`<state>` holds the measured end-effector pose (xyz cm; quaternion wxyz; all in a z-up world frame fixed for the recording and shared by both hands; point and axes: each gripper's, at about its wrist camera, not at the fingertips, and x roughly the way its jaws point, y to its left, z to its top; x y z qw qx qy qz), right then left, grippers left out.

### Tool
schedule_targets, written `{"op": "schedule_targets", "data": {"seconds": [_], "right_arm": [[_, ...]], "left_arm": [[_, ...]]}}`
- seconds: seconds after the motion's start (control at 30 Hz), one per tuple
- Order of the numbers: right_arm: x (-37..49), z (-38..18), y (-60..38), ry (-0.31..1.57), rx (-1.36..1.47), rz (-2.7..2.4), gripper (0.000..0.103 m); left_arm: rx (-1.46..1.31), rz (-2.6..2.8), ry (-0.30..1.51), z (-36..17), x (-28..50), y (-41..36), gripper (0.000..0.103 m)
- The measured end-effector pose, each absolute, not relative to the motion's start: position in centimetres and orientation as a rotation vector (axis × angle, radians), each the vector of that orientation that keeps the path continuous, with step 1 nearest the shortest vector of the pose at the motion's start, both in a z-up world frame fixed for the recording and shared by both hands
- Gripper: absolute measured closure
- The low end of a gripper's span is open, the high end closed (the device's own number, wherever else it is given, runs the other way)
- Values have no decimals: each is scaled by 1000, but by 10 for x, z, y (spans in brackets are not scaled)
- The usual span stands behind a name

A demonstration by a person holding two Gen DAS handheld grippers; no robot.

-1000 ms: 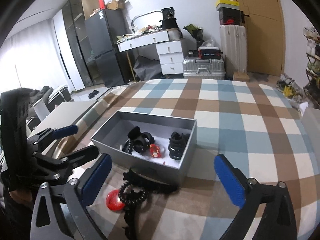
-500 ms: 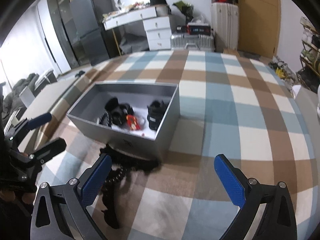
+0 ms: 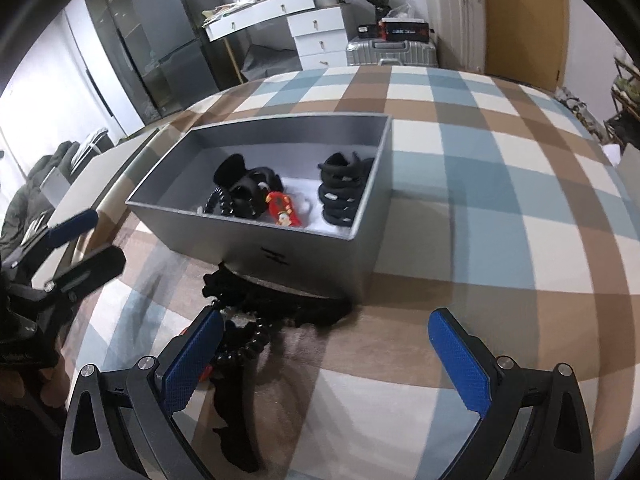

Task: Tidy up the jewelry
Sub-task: 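Withdraw both tools from the box back over the remaining pile, then grasp a black claw clip with the right tool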

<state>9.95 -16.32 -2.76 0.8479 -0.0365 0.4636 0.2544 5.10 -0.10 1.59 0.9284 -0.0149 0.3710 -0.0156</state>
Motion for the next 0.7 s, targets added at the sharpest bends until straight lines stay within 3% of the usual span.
{"op": "schedule_targets", "data": {"seconds": [0.3,0.7], "right_arm": [[100,-35,-150,979,-91,540,2],[102,-35,-151,949,-109,513,20]], "left_arm": [[-37,-23,764,14,51,2,1],[-27,-42,791,7,55,-5,1]]}}
